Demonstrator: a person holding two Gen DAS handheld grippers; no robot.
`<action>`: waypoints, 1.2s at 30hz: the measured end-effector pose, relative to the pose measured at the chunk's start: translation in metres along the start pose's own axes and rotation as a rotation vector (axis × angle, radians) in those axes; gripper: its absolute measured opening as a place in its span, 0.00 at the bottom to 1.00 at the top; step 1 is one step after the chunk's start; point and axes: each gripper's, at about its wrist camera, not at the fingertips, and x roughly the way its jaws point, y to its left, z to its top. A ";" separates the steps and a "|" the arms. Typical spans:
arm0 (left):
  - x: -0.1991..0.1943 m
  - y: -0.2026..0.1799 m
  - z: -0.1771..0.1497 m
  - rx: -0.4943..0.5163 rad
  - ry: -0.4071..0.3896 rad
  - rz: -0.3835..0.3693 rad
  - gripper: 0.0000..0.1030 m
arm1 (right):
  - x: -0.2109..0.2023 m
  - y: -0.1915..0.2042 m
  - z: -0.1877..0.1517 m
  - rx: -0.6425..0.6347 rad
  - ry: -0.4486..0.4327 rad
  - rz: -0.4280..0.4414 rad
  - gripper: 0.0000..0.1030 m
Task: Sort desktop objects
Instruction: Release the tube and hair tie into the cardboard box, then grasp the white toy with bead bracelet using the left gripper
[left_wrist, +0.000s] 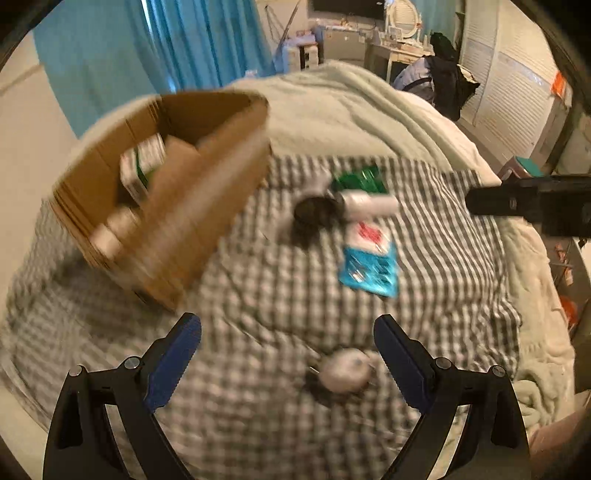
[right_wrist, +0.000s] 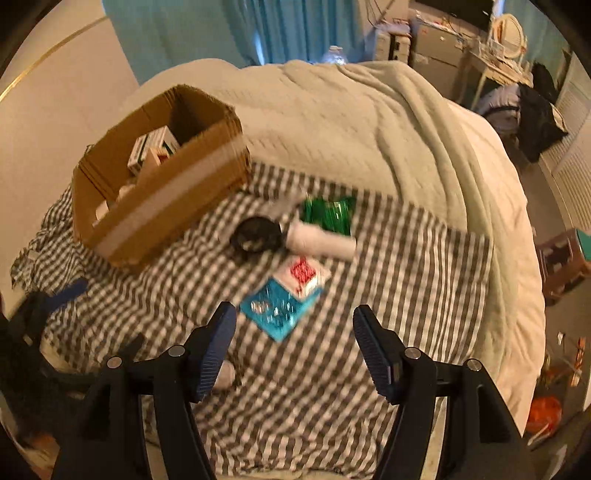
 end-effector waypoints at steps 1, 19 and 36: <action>0.004 -0.009 -0.007 0.001 0.009 -0.001 0.94 | 0.000 -0.001 -0.005 0.005 -0.006 -0.010 0.64; 0.045 -0.020 -0.037 -0.125 0.086 -0.049 0.04 | 0.061 -0.015 -0.076 0.303 0.065 0.110 0.68; 0.084 -0.033 -0.066 -0.093 0.125 -0.091 0.70 | 0.106 -0.034 -0.105 0.362 0.118 -0.014 0.68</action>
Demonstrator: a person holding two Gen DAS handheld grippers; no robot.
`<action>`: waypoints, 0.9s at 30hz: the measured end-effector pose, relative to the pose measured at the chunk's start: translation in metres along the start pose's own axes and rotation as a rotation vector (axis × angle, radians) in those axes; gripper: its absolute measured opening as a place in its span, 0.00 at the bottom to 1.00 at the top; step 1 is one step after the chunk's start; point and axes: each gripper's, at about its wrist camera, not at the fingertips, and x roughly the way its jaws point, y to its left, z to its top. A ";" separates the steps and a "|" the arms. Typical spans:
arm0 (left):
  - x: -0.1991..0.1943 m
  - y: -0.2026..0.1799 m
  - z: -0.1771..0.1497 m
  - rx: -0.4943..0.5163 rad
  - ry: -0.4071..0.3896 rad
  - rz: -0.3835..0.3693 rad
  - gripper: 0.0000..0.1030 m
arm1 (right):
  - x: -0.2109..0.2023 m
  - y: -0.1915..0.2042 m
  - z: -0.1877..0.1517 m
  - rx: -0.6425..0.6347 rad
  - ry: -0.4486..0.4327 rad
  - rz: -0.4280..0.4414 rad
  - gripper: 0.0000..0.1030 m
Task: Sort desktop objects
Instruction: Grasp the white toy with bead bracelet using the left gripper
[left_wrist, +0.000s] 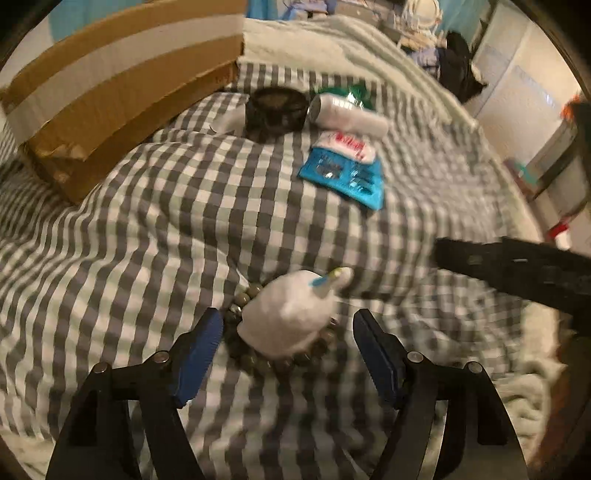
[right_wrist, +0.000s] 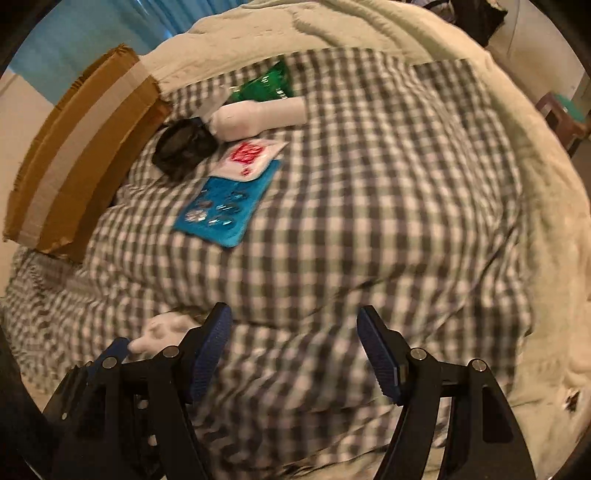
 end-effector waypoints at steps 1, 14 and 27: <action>0.006 0.000 0.002 0.020 0.008 0.014 0.51 | 0.002 -0.003 -0.001 0.006 0.007 0.001 0.68; -0.050 0.076 0.031 -0.352 -0.158 -0.020 0.50 | 0.030 0.036 -0.015 -0.021 0.078 0.195 0.68; -0.045 0.122 0.015 -0.420 -0.094 0.028 0.50 | 0.070 0.101 -0.014 -0.022 0.104 0.310 0.68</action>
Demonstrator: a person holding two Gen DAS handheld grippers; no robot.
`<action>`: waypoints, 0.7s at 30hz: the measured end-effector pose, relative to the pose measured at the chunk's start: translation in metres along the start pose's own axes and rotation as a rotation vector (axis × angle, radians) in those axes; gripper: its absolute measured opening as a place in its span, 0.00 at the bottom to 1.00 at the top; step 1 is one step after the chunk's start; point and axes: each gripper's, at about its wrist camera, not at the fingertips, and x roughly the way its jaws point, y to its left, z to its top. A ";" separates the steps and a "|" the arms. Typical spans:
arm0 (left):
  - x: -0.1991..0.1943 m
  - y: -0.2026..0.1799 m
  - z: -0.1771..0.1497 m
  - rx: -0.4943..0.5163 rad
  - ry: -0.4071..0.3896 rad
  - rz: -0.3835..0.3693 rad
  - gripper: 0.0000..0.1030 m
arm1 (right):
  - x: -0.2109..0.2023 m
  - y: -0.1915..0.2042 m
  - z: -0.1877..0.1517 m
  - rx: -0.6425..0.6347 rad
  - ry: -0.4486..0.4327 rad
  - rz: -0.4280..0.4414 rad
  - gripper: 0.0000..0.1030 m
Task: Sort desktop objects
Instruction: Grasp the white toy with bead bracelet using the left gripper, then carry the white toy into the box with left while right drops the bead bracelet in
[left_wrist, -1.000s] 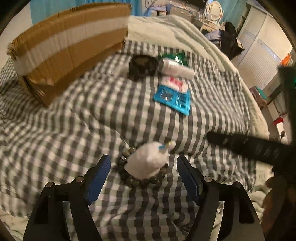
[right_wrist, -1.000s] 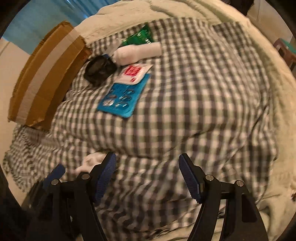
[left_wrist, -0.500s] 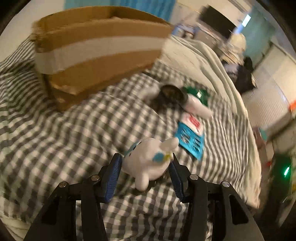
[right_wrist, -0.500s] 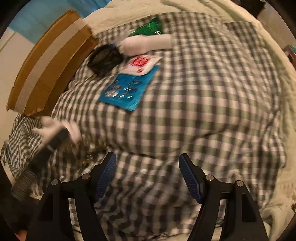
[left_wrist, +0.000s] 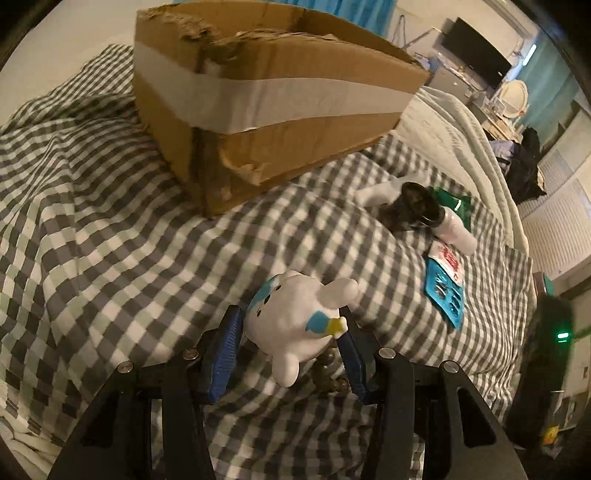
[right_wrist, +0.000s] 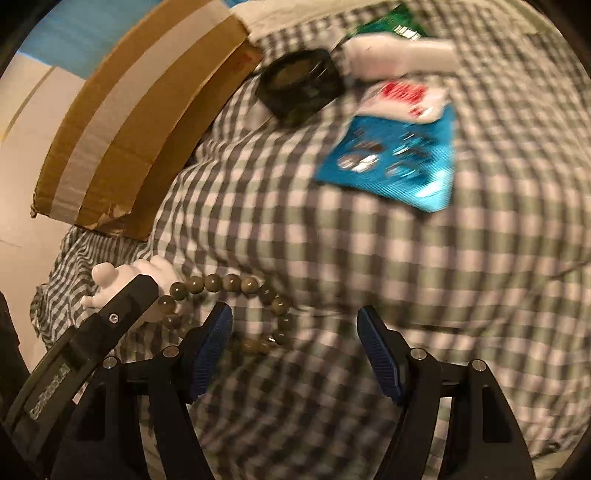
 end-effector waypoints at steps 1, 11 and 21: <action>0.000 0.002 0.000 -0.007 0.001 -0.002 0.50 | 0.010 0.000 -0.001 0.007 0.022 0.006 0.68; -0.002 0.005 0.009 -0.010 -0.004 -0.015 0.50 | -0.024 0.008 0.012 -0.025 -0.092 -0.076 0.10; -0.071 -0.036 0.041 0.049 -0.125 -0.145 0.50 | -0.128 0.068 0.054 -0.124 -0.166 -0.041 0.10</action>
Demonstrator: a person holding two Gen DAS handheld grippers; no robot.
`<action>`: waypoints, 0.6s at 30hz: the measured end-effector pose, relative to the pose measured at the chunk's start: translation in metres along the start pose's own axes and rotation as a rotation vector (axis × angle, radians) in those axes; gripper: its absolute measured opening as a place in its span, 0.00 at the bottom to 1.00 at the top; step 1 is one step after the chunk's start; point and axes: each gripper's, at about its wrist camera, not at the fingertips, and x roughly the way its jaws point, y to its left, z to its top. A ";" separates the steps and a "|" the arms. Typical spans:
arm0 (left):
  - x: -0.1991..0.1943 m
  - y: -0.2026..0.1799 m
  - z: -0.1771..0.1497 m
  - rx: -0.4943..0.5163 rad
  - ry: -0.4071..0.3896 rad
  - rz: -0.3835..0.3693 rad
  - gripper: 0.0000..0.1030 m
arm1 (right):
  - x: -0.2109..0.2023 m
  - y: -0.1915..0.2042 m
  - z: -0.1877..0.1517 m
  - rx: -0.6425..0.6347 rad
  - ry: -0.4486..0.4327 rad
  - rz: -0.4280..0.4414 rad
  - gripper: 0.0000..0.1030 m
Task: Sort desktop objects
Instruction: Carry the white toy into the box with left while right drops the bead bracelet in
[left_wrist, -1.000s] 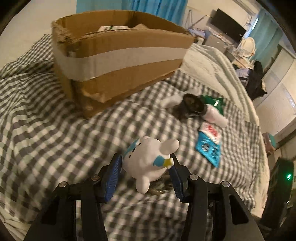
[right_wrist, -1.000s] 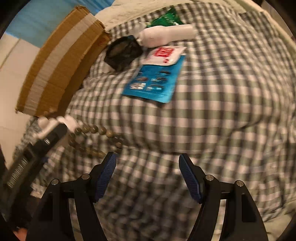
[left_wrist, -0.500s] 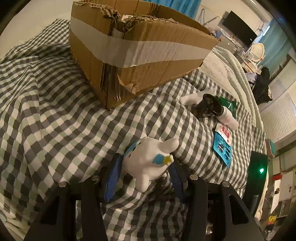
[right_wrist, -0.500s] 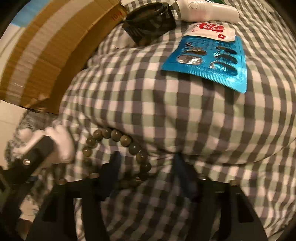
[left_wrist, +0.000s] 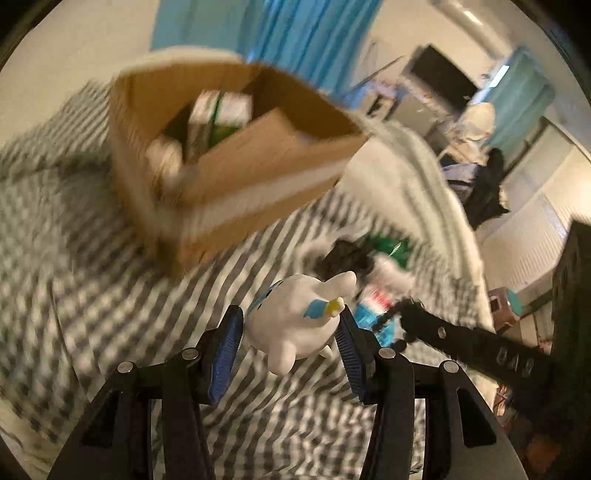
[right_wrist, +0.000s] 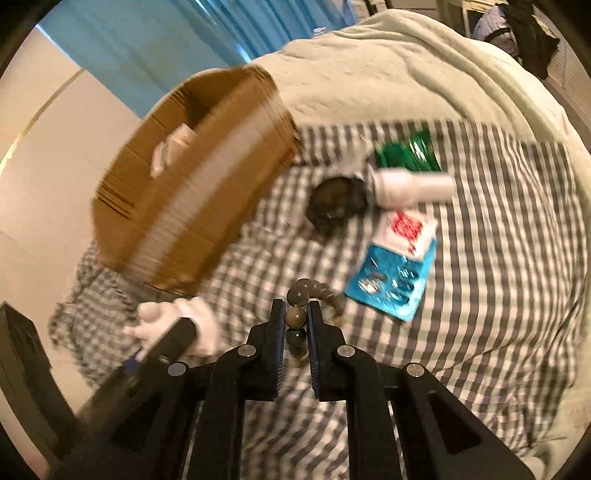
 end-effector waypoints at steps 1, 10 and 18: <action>-0.009 -0.006 0.012 0.029 -0.024 0.006 0.50 | -0.014 0.009 0.012 -0.035 -0.015 0.000 0.10; -0.064 -0.008 0.132 0.049 -0.109 0.133 0.50 | -0.084 0.108 0.124 -0.303 -0.131 0.036 0.10; -0.036 0.029 0.174 0.026 -0.131 0.237 0.71 | -0.034 0.142 0.168 -0.346 -0.128 0.095 0.31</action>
